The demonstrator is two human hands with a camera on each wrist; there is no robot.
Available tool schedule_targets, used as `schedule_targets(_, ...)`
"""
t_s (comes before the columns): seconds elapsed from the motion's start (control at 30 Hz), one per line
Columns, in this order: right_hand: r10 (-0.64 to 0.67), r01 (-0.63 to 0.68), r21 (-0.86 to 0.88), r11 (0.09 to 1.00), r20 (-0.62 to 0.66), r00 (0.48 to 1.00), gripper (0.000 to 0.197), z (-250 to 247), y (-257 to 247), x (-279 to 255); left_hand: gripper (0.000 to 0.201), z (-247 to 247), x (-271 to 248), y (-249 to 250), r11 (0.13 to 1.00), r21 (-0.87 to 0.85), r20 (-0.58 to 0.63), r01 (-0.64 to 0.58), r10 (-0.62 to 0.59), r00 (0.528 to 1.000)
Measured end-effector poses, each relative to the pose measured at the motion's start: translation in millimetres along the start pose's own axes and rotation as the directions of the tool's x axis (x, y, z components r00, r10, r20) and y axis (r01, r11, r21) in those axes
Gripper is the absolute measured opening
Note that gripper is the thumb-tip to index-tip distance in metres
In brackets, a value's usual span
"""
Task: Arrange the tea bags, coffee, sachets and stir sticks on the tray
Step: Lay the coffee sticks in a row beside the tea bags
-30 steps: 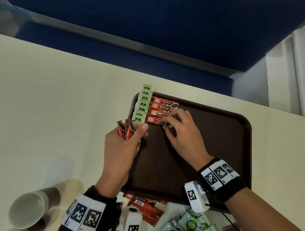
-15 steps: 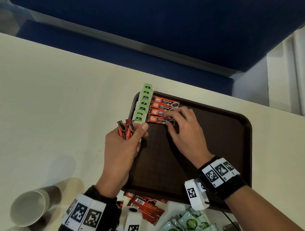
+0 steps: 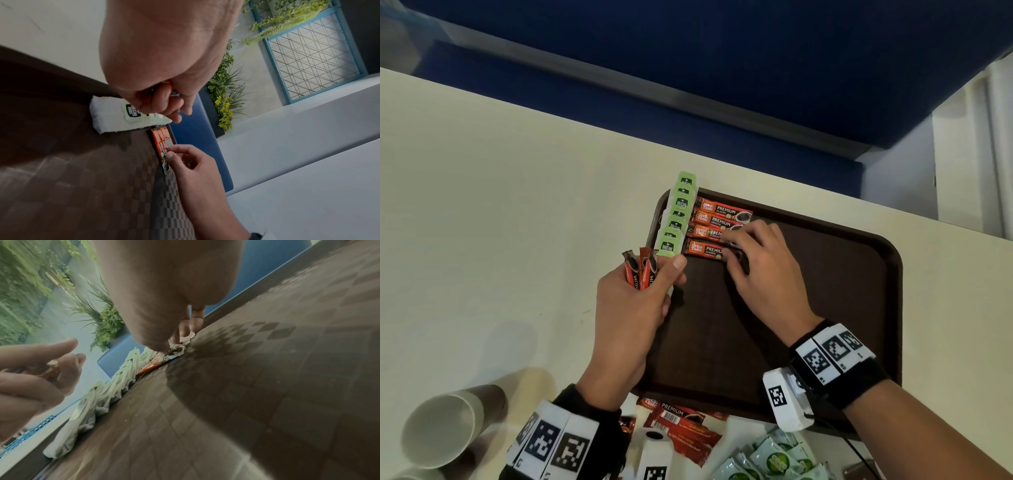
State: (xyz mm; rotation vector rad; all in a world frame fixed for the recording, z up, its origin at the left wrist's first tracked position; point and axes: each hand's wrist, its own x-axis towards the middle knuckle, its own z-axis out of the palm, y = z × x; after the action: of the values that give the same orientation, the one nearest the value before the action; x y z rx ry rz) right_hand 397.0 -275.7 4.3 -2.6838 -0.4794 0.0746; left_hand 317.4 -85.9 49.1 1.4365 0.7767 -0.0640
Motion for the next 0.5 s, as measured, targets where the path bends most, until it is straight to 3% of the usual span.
schedule_targets(0.23, -0.003, 0.003, 0.002, 1.000, -0.009, 1.000, 0.025, -2.8, 2.6, -0.5, 0.021, -1.4, -0.6, -0.9, 1.000, -0.001, 0.004, -0.004, 0.004, 1.000)
schedule_targets(0.5, 0.046, -0.046, -0.005, 0.999, -0.007, 0.999, 0.034, -3.3, 4.1, 6.1, 0.024, -3.5, -1.3, -2.9, 1.000, 0.015, 0.010, 0.000, 0.000, 1.000)
